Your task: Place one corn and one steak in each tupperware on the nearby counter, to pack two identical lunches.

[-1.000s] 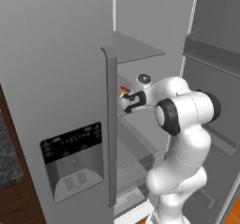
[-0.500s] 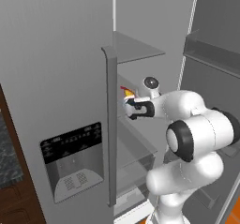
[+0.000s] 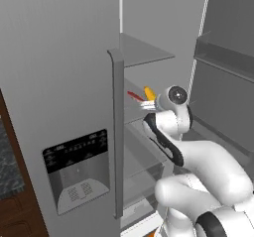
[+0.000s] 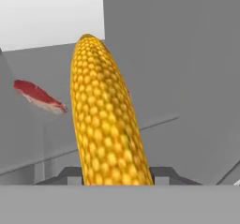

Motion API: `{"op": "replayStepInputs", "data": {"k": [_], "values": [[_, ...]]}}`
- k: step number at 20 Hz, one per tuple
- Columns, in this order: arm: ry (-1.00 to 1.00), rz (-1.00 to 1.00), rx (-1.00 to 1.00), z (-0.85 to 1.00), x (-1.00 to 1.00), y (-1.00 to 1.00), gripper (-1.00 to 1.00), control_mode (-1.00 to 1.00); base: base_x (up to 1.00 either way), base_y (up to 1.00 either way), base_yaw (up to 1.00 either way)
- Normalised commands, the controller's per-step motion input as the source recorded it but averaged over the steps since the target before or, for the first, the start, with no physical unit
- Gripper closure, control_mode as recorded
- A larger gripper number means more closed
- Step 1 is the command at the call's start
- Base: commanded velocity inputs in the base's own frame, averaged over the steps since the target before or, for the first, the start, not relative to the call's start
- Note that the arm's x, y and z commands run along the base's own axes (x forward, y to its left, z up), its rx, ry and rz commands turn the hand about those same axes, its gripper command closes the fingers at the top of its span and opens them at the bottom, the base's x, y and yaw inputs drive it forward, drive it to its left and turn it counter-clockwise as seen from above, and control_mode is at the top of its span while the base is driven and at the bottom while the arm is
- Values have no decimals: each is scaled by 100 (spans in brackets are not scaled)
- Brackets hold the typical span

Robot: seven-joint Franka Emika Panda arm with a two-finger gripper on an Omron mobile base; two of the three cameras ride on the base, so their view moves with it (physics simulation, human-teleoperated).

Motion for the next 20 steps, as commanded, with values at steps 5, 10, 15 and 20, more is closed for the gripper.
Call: {"op": "replayStepInputs", "data": {"k": [5,10,15,20], "values": [[7,-3,12,100,-100,-19,100,-100,0,0,0],[11,0,4,24,-100,-6,100,-100,0,0,0],[0,0,0,0,0,0,100,100,-100,9,14],[0,0,0,0,0,0,100,100,-59,31,75]]}}
